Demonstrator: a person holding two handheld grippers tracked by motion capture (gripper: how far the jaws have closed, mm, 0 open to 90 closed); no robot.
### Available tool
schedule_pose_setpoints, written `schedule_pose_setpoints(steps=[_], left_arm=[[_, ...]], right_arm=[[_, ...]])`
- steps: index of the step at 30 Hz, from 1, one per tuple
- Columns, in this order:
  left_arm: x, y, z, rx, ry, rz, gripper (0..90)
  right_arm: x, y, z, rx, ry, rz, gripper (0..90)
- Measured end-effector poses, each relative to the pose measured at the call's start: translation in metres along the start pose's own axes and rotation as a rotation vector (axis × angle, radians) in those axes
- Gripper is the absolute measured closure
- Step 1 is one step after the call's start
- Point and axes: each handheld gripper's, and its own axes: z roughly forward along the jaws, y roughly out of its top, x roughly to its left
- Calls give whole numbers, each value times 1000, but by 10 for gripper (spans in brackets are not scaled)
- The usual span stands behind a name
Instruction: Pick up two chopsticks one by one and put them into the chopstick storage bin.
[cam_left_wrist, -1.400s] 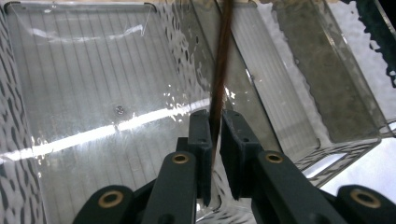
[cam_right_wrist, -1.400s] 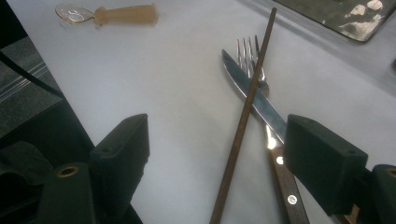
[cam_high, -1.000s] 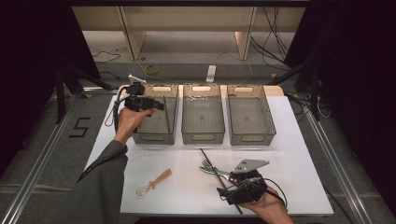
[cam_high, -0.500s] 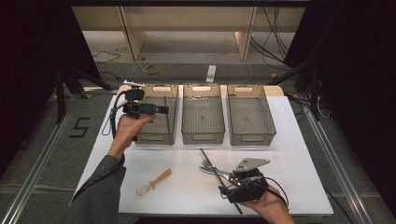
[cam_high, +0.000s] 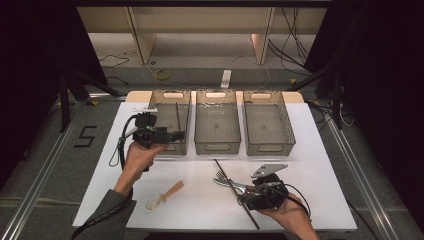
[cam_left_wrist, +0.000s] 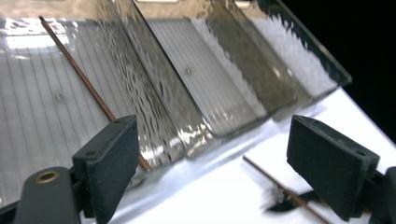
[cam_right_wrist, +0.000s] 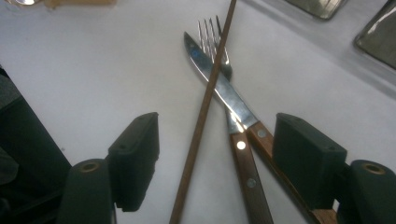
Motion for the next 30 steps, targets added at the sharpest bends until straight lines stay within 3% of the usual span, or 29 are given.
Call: schedule_pose_setpoints(steps=[3, 5, 6, 7, 11, 17, 23, 26, 30], left_arm=[[-7, -9, -4, -15, -23, 20, 164], [-10, -12, -5, -11, -23, 41, 157], [-16, -19, -7, -11, -15, 73, 157], [-16, -19, -7, -11, -15, 73, 157], [-23, -43, -12, -15, -41, 107, 157], [-34, -63, -16, -68, -53, 175, 157], [-42, -75, -20, -118, -75, 215, 158], [-44, -80, -21, -141, -73, 225, 158], [-44, -87, -18, -112, -70, 198, 158]], right_arm=[[-1, 0, 4, 28, -4, -10, 407], [0, 1, 6, 40, 4, -8, 427], [1, 2, 7, 52, 10, -10, 438], [1, 3, 8, 59, 11, -17, 449], [5, 6, 16, 119, 19, -29, 497], [7, 10, 29, 184, 38, -54, 575], [11, 12, 37, 242, 34, -97, 642], [10, 12, 40, 257, 34, -95, 659], [9, 13, 44, 282, 35, -96, 687]])
